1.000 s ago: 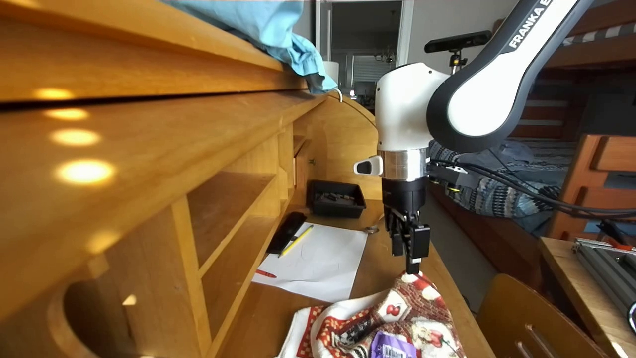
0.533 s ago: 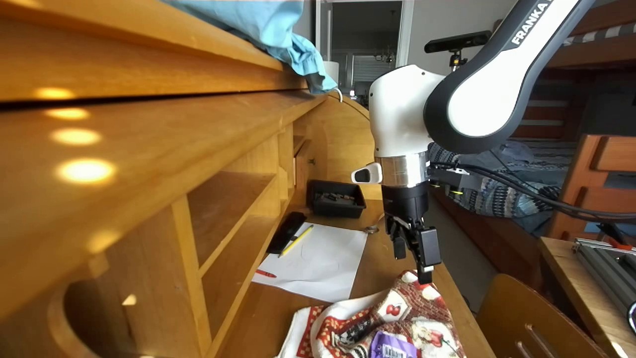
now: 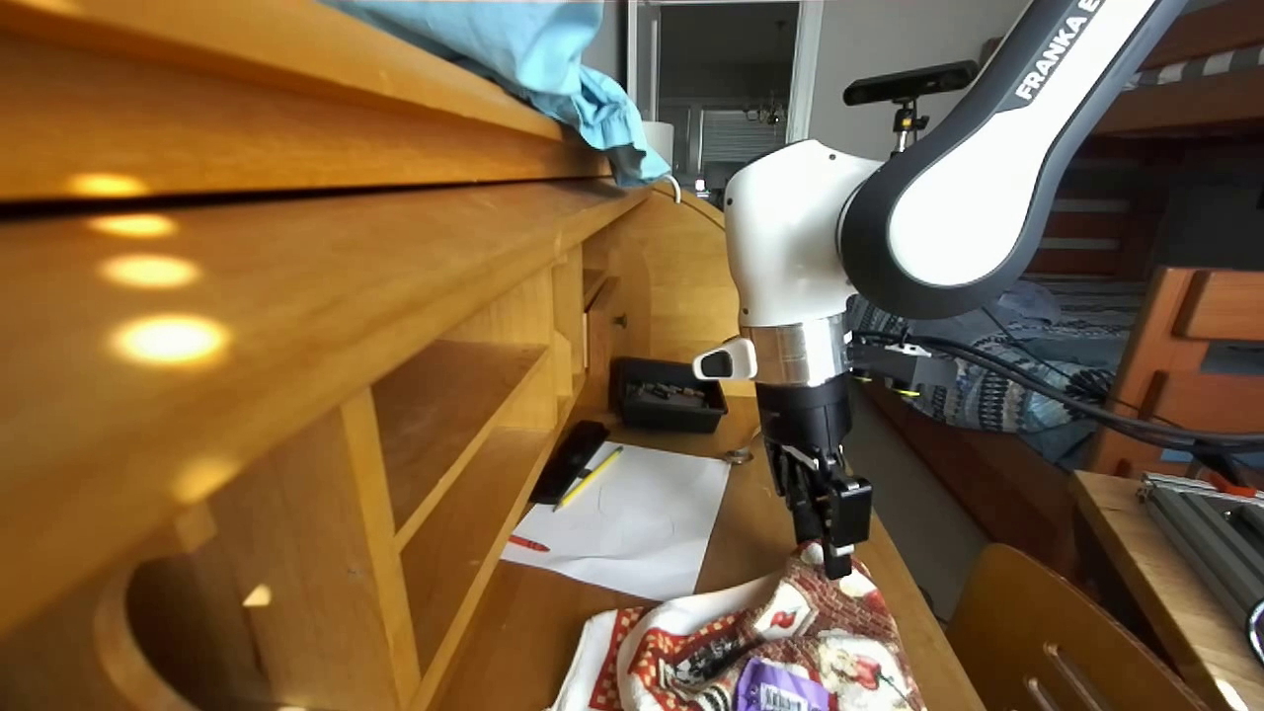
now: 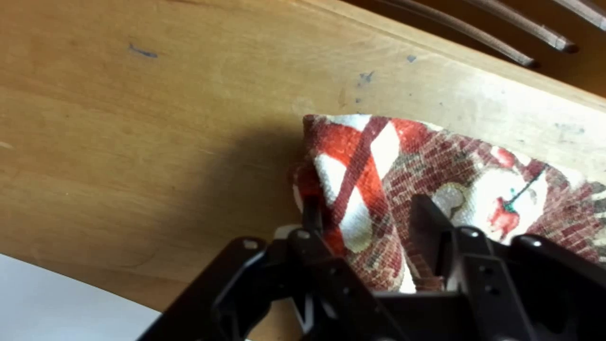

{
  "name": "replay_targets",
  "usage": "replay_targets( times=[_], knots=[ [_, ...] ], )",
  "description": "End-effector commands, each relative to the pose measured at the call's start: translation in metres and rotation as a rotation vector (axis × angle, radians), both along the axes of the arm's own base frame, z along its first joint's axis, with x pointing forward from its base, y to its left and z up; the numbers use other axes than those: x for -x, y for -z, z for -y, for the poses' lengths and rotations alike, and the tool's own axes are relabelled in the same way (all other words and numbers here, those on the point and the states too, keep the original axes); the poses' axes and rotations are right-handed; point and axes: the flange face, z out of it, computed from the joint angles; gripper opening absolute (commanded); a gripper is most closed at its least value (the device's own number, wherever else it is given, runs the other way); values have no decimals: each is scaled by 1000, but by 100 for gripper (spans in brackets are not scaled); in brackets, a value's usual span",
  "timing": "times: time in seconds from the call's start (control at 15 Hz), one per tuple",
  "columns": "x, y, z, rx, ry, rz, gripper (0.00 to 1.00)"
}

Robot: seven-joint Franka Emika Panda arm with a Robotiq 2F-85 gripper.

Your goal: Put the purple object on the cloth then move the cloth to the right and cover the purple object

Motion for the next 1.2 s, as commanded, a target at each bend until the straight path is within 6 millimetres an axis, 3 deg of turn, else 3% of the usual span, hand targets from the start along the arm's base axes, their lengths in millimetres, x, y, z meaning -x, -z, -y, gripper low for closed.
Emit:
replay_targets(
  times=[0.0, 0.2, 0.27, 0.47, 1.13],
  knots=[
    [-5, 2, -1, 24, -8, 7, 22],
    [-6, 2, 0, 27, -5, 8, 2],
    [-6, 2, 0, 30, -3, 8, 1],
    [-8, -1, 9, 38, 25, 11, 0],
    [-12, -16, 75, 197, 196, 71, 1]
  ],
)
